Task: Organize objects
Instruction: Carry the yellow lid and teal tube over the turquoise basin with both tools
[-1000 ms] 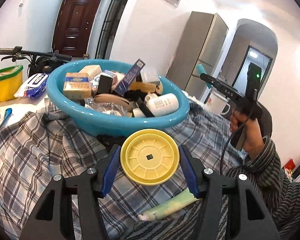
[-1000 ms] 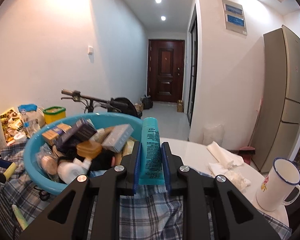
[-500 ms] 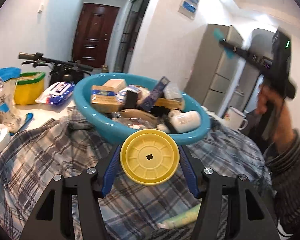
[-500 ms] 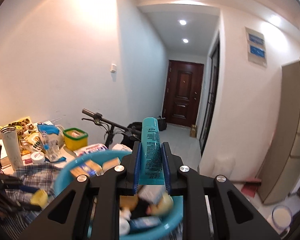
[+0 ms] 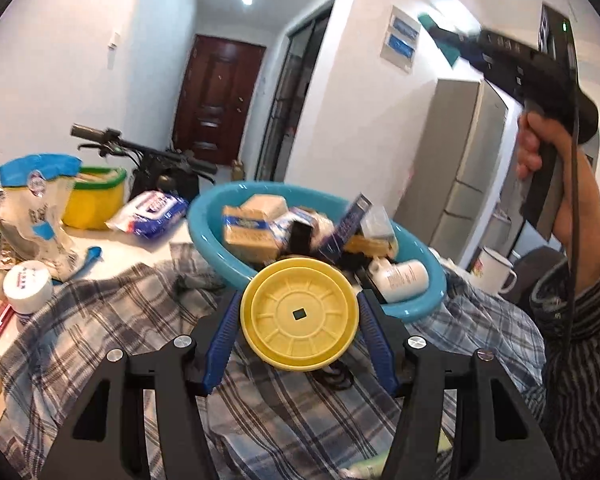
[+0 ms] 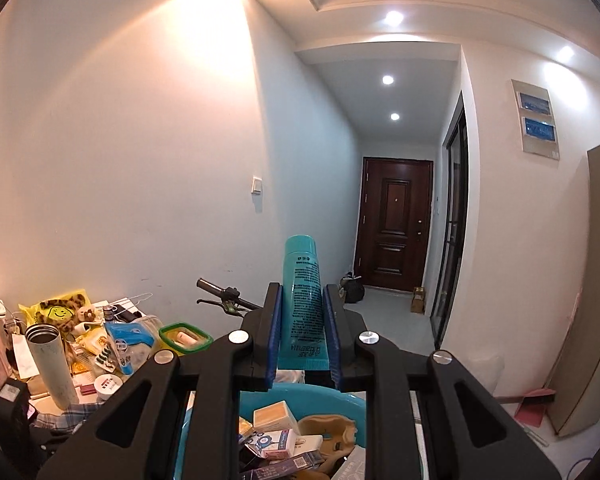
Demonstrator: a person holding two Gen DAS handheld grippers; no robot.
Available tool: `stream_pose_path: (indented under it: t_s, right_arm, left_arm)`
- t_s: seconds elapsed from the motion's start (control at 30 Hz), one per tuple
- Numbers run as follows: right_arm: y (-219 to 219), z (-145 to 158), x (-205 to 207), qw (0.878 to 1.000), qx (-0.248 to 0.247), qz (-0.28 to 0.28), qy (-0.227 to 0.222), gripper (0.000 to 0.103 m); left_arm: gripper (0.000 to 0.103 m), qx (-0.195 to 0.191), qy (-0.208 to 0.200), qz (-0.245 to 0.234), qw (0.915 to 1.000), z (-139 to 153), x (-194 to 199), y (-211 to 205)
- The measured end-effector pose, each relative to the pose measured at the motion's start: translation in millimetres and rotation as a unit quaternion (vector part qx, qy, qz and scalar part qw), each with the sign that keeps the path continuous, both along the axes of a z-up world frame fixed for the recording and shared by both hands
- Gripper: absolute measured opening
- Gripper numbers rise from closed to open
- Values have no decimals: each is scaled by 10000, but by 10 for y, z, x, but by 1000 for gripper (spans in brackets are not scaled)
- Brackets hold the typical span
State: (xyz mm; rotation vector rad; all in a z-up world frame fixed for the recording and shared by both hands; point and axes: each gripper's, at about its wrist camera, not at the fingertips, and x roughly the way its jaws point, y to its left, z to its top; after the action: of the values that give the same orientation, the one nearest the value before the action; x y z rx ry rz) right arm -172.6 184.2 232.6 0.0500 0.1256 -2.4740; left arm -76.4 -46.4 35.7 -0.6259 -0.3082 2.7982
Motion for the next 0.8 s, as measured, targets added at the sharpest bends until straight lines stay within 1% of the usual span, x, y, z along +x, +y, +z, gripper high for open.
stream_pose_path:
  t_s: [0.1, 0.2, 0.33, 0.47, 0.6, 0.7, 0.8]
  right_arm:
    - [95, -160, -57, 10000, -48, 15, -75, 19]
    - [183, -288, -231, 9988, 182, -392, -214, 19]
    - [397, -398, -436, 9977, -119, -320, -590, 19]
    - [497, -456, -555, 9962, -292, -267, -775, 19]
    - [477, -477, -579, 9954, -410, -65, -867, 19]
    - [457, -483, -572, 9952, -432, 32, -881, 19]
    - [451, -470, -537, 9939, -525, 256, -938, 19]
  left_arm:
    - [61, 39, 136, 177, 9997, 20, 14, -43]
    - [61, 36, 225, 343, 9992, 34, 23, -66]
    - [61, -168, 309, 566, 9978, 60, 50, -49]
    - [61, -279, 300, 685, 9968, 118, 76, -37]
    - [61, -488, 452, 843, 9942, 321, 124, 33]
    - [61, -499, 575, 890, 9931, 575, 143, 79]
    - [61, -674, 868, 897, 9899, 901, 175, 170]
